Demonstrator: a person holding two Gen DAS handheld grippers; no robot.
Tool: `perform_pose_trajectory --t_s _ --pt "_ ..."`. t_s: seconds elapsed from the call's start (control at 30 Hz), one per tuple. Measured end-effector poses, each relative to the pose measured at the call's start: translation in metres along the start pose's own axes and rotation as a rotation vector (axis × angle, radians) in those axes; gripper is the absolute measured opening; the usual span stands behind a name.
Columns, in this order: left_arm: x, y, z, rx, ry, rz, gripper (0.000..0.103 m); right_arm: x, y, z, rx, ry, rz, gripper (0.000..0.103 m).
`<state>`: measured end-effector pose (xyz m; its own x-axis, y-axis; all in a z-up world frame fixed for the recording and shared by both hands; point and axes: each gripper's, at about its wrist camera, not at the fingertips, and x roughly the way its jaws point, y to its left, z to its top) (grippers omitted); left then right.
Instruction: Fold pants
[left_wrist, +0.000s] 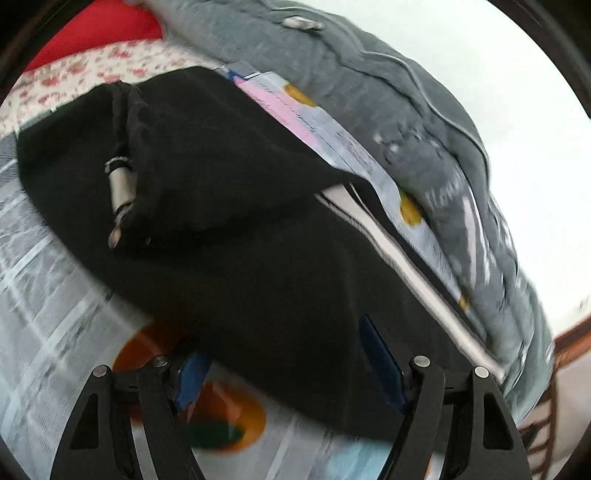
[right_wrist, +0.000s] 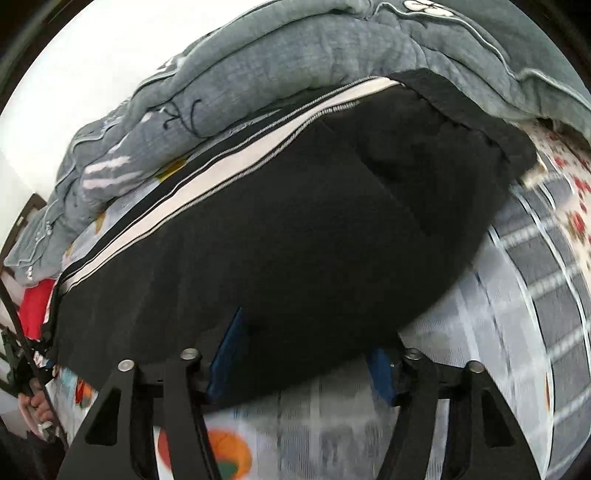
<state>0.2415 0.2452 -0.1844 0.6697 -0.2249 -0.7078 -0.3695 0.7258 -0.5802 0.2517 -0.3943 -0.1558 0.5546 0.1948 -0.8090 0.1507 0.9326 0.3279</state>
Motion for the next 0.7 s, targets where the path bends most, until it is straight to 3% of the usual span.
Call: perform_pose_trajectory --t_s 0.1,0.13,0.17,0.2,0.23,0.3,0.43,0.7 --pt "0.010 -0.005 0.009 0.002 -0.004 0.017 0.068 0.014 0.002 0.014 0.015 -0.035 -0.002 0.042" --pt "0.011 -0.006 0.008 0.009 -0.013 0.047 0.052 0.017 0.001 0.018 0.025 -0.040 -0.004 0.037" --pt "0.010 -0.006 0.007 0.016 -0.021 0.090 0.043 0.019 0.000 0.022 0.038 -0.045 -0.016 0.025" --pt "0.008 -0.006 0.005 0.019 -0.028 0.124 0.026 0.017 -0.001 0.024 0.047 -0.052 -0.018 0.018" --pt "0.005 -0.002 0.005 0.011 -0.034 0.133 0.015 0.014 -0.002 0.024 0.053 -0.063 -0.013 0.015" --pt "-0.006 0.003 -0.001 -0.008 -0.057 0.102 0.013 -0.004 -0.002 0.019 0.049 -0.120 0.008 0.008" --pt "-0.030 -0.003 -0.014 0.064 -0.074 0.131 0.011 -0.047 0.003 0.001 0.017 -0.225 0.032 0.007" --pt "-0.084 0.001 -0.060 0.147 -0.084 0.096 0.011 -0.108 -0.021 -0.053 -0.022 -0.245 0.014 0.007"
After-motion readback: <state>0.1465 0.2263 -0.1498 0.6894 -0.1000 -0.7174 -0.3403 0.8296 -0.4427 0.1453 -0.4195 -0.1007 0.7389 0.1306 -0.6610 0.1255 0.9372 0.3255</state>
